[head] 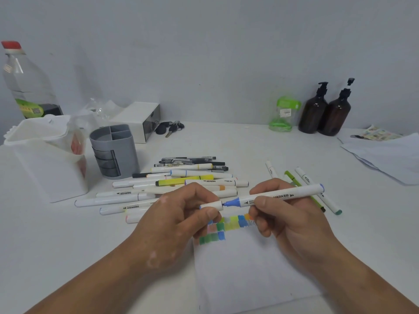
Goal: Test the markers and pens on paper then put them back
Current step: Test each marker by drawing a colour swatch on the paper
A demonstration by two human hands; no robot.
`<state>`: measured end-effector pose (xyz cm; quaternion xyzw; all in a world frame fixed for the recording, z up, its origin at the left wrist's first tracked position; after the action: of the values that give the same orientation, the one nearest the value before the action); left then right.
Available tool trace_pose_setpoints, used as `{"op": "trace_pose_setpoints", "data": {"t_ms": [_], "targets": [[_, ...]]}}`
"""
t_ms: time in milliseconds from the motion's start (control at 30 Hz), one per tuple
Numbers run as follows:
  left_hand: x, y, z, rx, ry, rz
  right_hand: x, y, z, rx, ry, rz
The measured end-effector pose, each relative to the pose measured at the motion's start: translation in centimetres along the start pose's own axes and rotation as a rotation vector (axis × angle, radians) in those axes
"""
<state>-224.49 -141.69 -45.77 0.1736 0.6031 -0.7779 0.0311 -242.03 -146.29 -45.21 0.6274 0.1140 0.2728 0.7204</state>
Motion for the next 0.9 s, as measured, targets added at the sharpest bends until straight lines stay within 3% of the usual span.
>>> {"op": "trace_pose_setpoints", "data": {"t_ms": [467,667,767,900], "targets": [[1.0,-0.2,-0.1,0.03,0.038,-0.229,1.2,-1.0,-0.5,0.069,0.085,-0.041],[0.5,-0.5,0.2,0.027,-0.009,-0.129,0.6,-0.3,-0.1,0.033,0.076,-0.117],[-1.1,-0.4,0.2,0.024,-0.109,-0.069,-1.5,0.9,0.1,0.01,-0.002,-0.032],[-2.4,0.2,0.0,-0.015,-0.196,-0.024,-1.9,1.8,0.0,0.064,0.07,-0.403]]}}
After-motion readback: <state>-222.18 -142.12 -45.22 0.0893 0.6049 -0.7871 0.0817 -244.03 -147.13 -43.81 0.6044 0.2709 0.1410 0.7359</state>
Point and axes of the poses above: each hand's wrist, its own z-axis towards the middle knuckle, its own x-axis out of the palm, y = z × x, the point moved 9 cm from there along z, towards the middle knuckle, and after that the axes turned 8 degrees about y, right-handed, at the moved point
